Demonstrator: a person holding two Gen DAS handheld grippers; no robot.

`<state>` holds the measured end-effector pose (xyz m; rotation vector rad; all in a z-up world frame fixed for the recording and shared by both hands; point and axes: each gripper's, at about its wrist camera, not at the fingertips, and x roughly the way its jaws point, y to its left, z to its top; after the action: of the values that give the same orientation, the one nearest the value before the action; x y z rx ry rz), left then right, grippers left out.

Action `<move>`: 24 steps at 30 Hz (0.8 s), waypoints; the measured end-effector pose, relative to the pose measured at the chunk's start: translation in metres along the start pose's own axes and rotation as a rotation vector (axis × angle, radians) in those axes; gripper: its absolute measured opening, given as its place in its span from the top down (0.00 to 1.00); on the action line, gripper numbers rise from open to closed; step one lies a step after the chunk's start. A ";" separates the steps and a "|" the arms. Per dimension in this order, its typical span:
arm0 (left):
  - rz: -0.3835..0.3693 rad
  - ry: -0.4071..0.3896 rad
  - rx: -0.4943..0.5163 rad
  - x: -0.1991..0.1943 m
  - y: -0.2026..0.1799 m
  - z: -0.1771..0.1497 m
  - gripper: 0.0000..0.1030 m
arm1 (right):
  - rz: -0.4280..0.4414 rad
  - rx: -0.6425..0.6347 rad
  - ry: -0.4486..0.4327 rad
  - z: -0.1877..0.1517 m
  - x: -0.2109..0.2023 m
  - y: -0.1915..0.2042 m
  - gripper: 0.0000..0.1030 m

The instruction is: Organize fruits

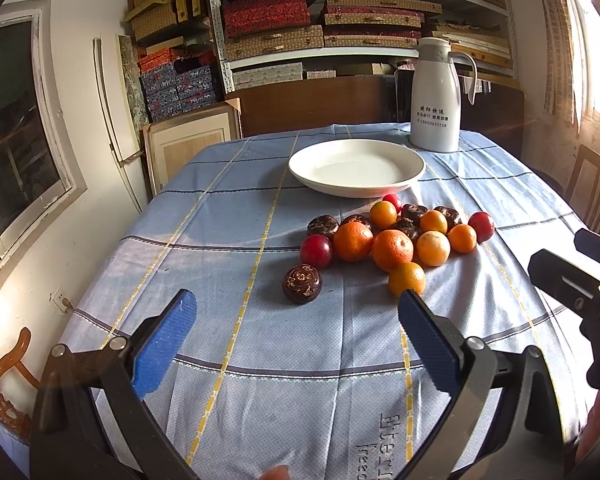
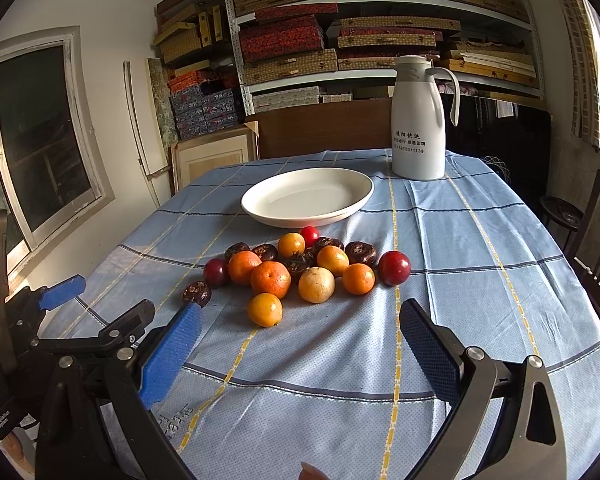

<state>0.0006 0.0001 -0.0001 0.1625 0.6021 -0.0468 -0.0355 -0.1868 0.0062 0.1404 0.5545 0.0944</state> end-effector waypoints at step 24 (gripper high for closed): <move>-0.002 0.020 0.004 0.005 0.002 -0.007 0.04 | 0.001 -0.005 0.007 -0.001 0.001 0.006 0.03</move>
<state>0.0011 0.0028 -0.0088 0.1664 0.6221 -0.0479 -0.0352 -0.1806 0.0057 0.1353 0.5612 0.0978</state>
